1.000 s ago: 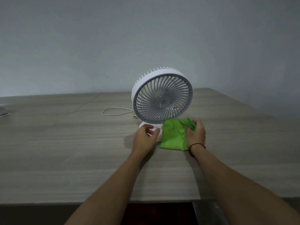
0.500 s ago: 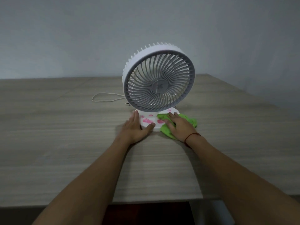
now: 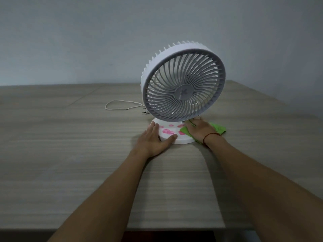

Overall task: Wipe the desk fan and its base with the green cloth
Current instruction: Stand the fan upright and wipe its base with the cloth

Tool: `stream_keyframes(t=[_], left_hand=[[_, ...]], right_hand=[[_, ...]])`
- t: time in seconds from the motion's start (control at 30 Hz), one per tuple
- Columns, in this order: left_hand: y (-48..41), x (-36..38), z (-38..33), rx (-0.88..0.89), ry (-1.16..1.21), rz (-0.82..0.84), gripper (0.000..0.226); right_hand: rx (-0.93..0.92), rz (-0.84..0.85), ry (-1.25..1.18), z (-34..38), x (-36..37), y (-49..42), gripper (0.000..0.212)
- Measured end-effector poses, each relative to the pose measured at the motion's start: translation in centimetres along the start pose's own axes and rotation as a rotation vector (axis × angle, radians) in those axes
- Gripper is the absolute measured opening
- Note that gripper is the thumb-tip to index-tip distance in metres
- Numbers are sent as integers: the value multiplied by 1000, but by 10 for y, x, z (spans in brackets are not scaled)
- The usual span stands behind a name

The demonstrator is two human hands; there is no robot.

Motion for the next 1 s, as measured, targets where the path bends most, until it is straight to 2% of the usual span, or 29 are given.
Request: stream_keyframes(t=[0.13, 0.23, 0.33, 0.4, 0.5, 0.6, 0.7, 0.9, 1.0], left_hand=[[2, 1, -3, 4, -15, 7, 103], [0, -1, -2, 25, -8, -5, 100], [-1, 1, 0, 10, 27, -5, 99], [-1, 2, 2, -11, 27, 3, 103], [-1, 2, 4, -6, 25, 4, 106], [-2, 2, 6, -5, 23, -7, 107], [-4, 3, 4, 24, 22, 0, 105], [-4, 1, 2, 36, 36, 9, 99], [-2, -1, -3, 41, 56, 8, 93]], right_hand=[[-157, -41, 109, 7, 5, 22, 50], [-291, -89, 95, 12, 5, 46, 48], [-360, -43, 51, 2, 1, 53, 47], [-320, -12, -25, -12, -5, 45, 46], [-77, 14, -135, -33, -11, 19, 49], [53, 75, -1, -27, -8, -1, 54], [-10, 100, 103, 0, 2, -3, 55], [-61, 88, 153, 13, 7, 15, 55], [-148, 38, 149, 17, 10, 29, 51]])
Point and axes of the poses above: each hand's wrist, its own y-axis away from the middle knuckle, its own x-axis out of the palm, z = x × y, the point moved 6 cm from there along -y, towards the middle knuckle, and after that the axes turned 12 degrees about x, right-handed, at the moved point
